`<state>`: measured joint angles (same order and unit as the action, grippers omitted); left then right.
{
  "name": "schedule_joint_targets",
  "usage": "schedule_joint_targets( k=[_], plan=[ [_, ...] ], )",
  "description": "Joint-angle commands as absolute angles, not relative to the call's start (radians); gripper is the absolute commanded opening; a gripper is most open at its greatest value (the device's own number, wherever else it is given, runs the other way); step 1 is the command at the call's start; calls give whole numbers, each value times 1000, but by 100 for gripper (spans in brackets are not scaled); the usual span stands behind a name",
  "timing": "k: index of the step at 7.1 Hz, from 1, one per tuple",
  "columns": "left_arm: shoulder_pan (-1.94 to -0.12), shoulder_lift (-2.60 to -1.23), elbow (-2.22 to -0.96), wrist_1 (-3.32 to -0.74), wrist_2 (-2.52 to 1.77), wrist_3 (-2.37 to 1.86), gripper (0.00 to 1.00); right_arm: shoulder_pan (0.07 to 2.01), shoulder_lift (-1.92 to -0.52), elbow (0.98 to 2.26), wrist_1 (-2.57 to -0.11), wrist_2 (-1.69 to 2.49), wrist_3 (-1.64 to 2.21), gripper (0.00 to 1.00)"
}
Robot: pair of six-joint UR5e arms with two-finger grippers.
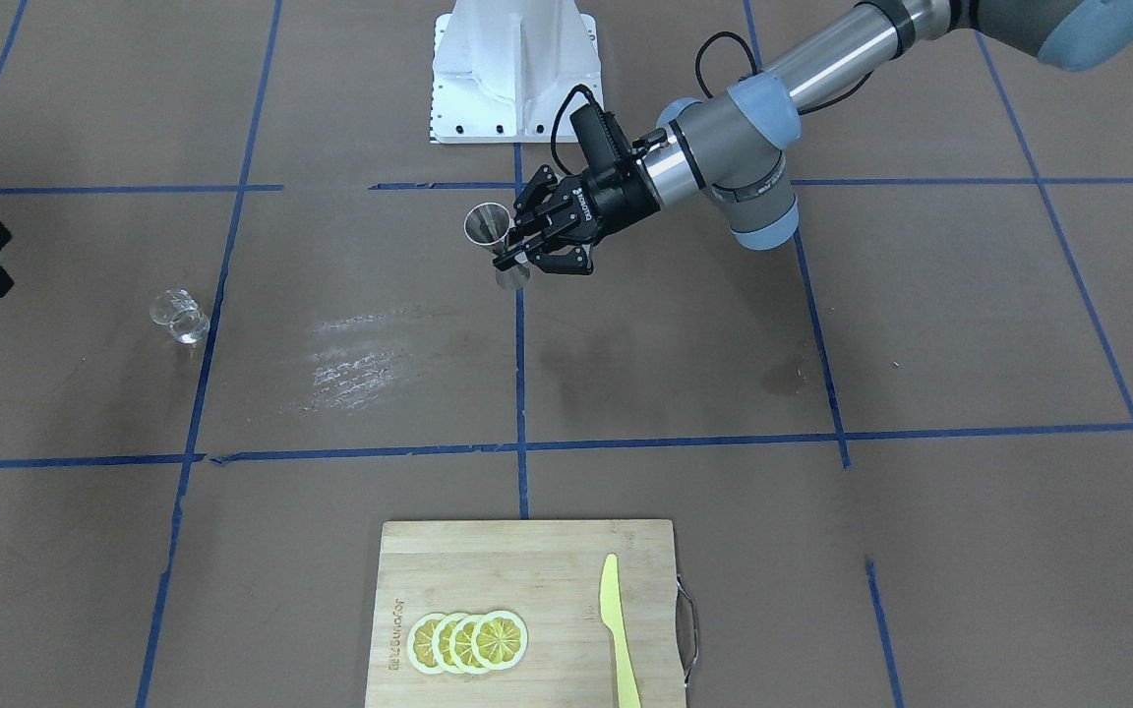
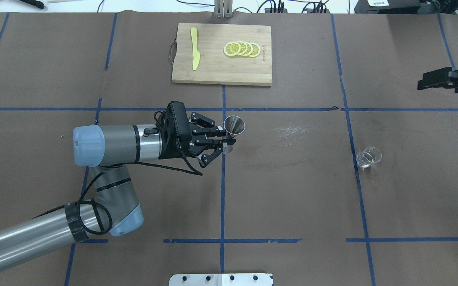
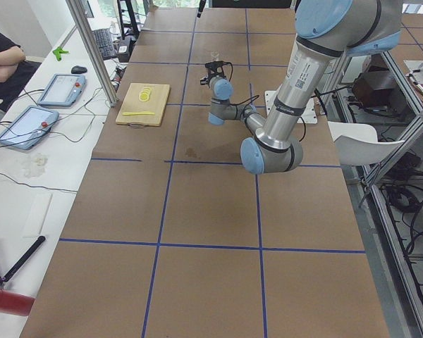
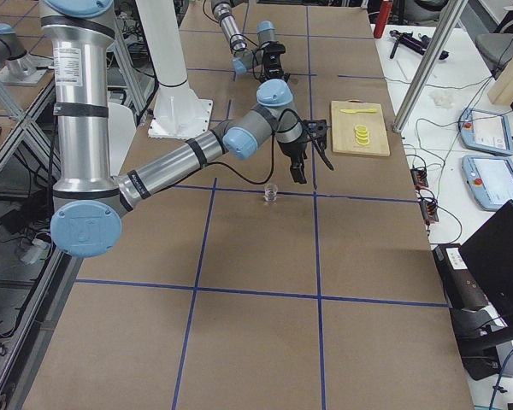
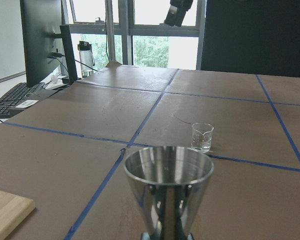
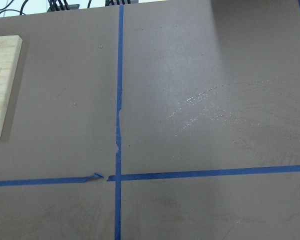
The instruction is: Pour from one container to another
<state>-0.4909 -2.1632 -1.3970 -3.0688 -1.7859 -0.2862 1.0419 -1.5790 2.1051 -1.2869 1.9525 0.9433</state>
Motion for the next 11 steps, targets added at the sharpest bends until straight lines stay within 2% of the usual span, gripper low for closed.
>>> schedule_joint_targets(
  k=[1,3,6,10,11],
  plan=[
    [-488,-2158,-1399,-3070,-1783,-295,0,774,-1583,2140,-1270,1583,1198,100],
    [-488,-2157,-1399,-3069,-1781,-296,0,579,-1594,2137,-1199,1279,1418,100],
    [-488,-2155,-1402,-3071,-1779,-296,0,375,-1643,2096,-1180,940,1434,100],
    [-485,-2155,-1405,-3071,-1779,-296,0,240,-1664,1909,-1100,645,1525,100],
    [-485,-2155,-1405,-3071,-1779,-296,0,220,-1664,1899,-1089,603,1532,100]
  ],
)
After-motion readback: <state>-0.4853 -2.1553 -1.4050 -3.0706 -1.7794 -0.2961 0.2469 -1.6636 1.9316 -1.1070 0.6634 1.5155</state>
